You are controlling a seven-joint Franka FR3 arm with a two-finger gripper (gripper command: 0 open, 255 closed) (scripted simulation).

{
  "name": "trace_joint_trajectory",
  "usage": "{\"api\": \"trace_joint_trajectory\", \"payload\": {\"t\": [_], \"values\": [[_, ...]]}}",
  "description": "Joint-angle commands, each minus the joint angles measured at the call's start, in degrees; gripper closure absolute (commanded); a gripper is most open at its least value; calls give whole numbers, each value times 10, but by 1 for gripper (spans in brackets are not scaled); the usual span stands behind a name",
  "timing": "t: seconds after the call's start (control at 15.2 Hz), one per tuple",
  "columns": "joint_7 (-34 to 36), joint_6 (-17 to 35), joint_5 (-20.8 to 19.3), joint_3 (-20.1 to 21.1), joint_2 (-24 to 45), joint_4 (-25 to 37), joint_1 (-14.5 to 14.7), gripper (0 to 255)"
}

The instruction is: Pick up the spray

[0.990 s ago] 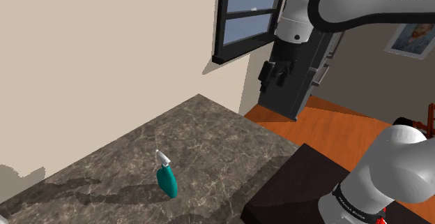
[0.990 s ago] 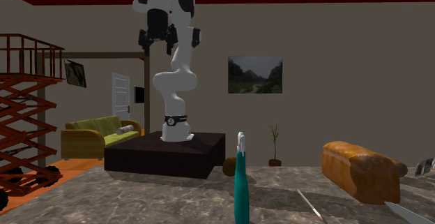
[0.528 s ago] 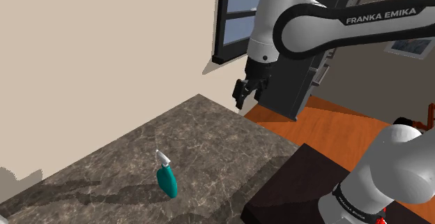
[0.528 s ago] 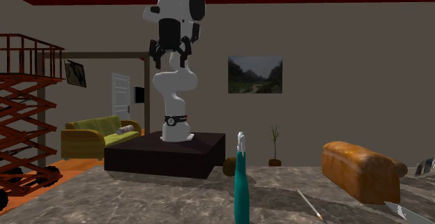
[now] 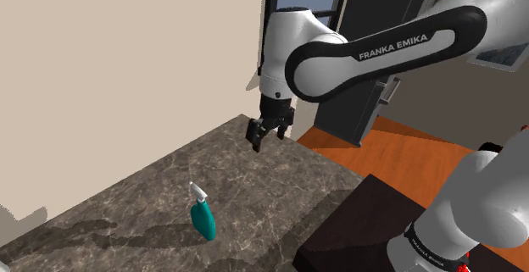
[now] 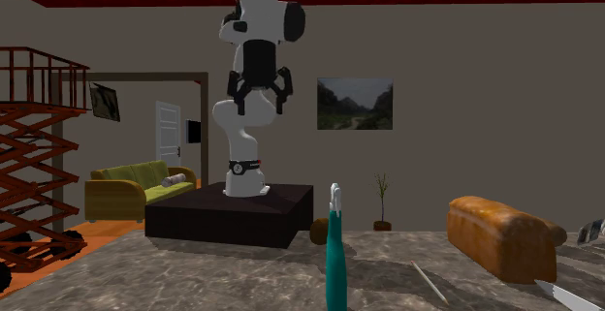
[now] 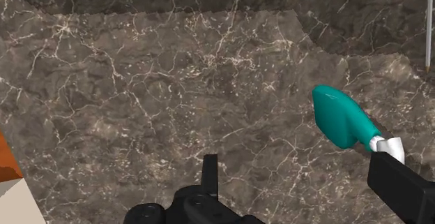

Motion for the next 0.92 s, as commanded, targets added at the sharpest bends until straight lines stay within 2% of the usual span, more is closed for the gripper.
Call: {"api": "trace_joint_trajectory", "payload": {"t": [0.0,0.4,0.86], "values": [[24,18,-14,15,40,20,4,0],[97,52,-80,44,173,100,28,0],[171,59,-160,41,332,227,86,0]]}}
